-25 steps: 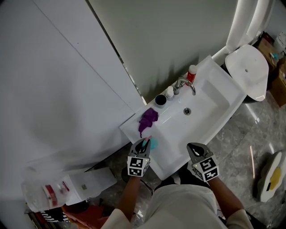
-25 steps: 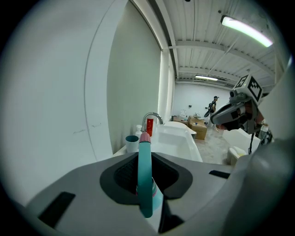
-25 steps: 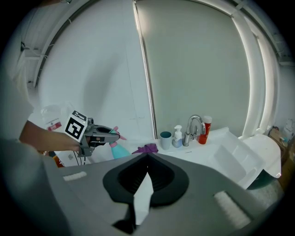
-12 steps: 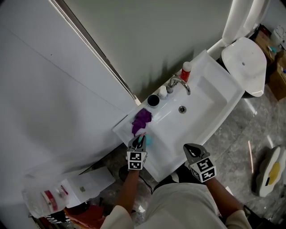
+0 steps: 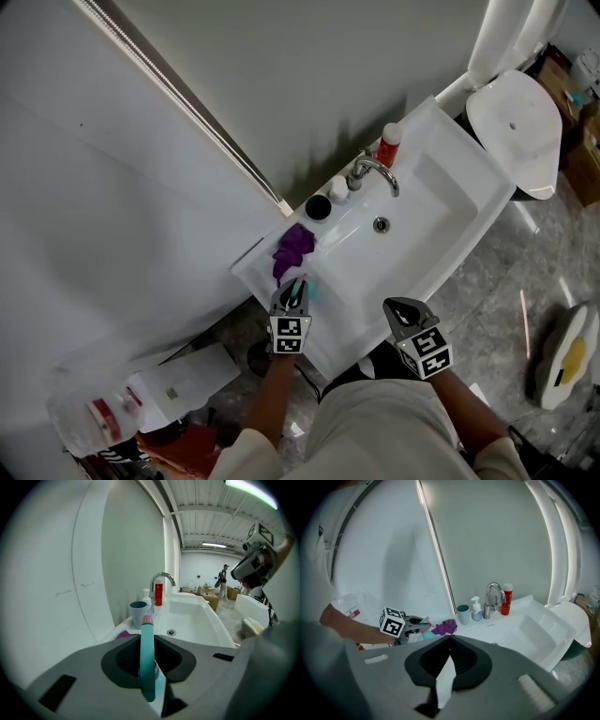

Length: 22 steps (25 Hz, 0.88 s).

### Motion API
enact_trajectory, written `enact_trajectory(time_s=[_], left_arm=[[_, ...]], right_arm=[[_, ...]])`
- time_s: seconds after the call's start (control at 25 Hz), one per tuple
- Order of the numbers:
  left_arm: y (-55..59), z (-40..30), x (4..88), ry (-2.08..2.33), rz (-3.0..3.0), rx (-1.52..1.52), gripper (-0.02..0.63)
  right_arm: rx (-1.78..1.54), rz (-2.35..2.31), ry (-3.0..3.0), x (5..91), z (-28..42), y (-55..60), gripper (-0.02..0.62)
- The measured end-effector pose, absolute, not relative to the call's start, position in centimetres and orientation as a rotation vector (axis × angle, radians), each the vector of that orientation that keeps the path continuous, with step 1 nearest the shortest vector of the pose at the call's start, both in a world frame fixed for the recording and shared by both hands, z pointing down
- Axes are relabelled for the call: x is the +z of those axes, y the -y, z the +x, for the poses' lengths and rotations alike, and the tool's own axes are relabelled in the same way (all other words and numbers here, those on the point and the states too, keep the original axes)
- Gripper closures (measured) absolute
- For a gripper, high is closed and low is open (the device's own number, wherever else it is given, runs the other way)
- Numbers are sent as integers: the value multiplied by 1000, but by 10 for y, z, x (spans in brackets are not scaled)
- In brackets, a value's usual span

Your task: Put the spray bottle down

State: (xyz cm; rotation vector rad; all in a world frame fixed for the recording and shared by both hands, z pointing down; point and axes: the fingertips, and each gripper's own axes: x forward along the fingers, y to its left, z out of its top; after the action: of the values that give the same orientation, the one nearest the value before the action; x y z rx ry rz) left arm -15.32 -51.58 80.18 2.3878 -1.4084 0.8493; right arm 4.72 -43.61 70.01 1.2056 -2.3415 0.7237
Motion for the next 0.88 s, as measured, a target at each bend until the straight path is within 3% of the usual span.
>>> enact_trajectory(time_s=[0.12, 0.48, 0.88], left_arm=[[515, -153, 803, 1413, 2374, 841, 533], [511, -156, 800, 1395, 2369, 811, 417], [496, -172, 773, 1403, 2382, 748, 374]], right_arm=[[725, 1200, 2343, 701, 45, 437, 585], [735, 1226, 2353, 694, 45, 437, 584], [675, 1248, 2379, 673, 29, 422, 584]])
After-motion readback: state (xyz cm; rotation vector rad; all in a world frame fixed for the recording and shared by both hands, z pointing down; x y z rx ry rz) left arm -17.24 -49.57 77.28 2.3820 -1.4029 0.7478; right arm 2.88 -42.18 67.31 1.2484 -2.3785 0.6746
